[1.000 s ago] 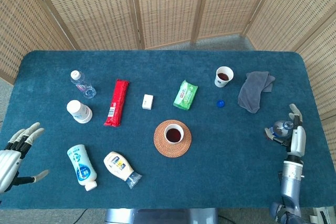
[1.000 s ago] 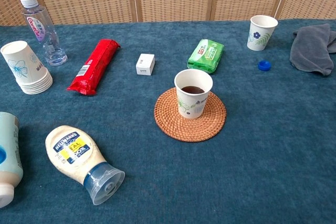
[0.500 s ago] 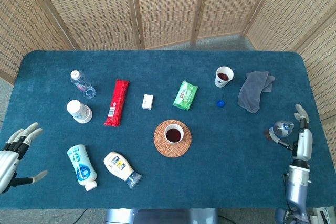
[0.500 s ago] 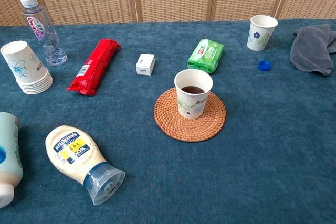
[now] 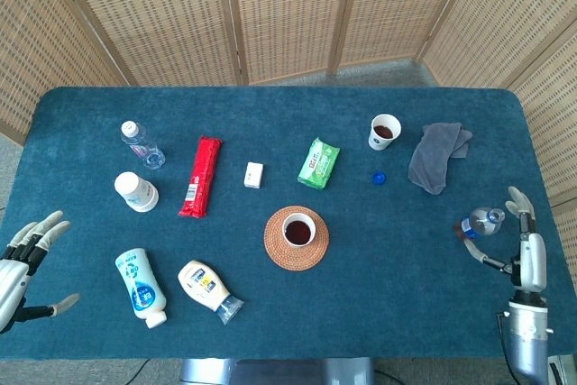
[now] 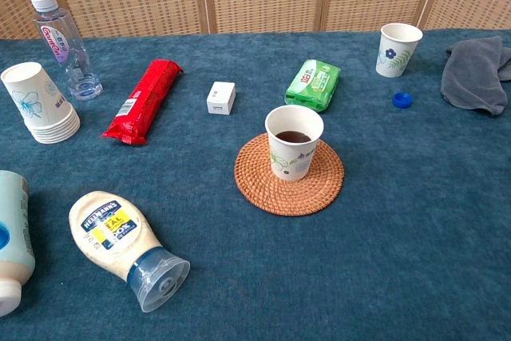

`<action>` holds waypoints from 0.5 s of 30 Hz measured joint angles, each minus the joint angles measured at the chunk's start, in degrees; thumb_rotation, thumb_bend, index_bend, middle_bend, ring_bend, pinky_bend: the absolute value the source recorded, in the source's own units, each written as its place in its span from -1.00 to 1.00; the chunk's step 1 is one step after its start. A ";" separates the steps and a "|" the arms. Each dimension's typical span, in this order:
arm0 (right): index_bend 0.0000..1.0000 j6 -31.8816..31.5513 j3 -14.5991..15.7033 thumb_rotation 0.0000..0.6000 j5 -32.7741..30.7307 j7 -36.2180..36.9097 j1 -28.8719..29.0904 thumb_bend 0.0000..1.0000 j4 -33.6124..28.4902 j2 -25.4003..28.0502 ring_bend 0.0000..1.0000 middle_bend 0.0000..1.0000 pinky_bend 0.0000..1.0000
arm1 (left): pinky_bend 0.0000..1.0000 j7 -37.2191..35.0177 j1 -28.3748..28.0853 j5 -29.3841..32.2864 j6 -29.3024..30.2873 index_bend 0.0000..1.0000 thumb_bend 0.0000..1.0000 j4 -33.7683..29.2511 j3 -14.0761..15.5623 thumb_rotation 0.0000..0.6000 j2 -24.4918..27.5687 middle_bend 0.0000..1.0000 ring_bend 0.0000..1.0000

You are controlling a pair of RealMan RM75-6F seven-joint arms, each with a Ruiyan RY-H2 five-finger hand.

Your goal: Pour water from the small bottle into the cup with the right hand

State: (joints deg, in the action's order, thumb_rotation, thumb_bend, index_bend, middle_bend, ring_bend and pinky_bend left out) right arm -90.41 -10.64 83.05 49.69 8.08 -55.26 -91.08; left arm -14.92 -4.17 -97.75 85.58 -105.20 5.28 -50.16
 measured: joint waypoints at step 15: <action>-1.00 0.90 4.07 1.00 3.72 -7.19 -1.20 -1.00 -1.05 5.47 -1.00 -1.00 -0.59 | -1.00 4.09 0.21 0.88 -1.07 -1.00 -0.71 -0.96 0.15 1.00 -1.01 -1.00 -1.00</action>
State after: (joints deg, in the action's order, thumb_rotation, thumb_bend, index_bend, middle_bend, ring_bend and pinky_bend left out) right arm -89.52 -6.57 86.77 42.50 6.88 -56.31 -85.61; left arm -10.83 -3.96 -96.87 84.51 -106.16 5.43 -51.17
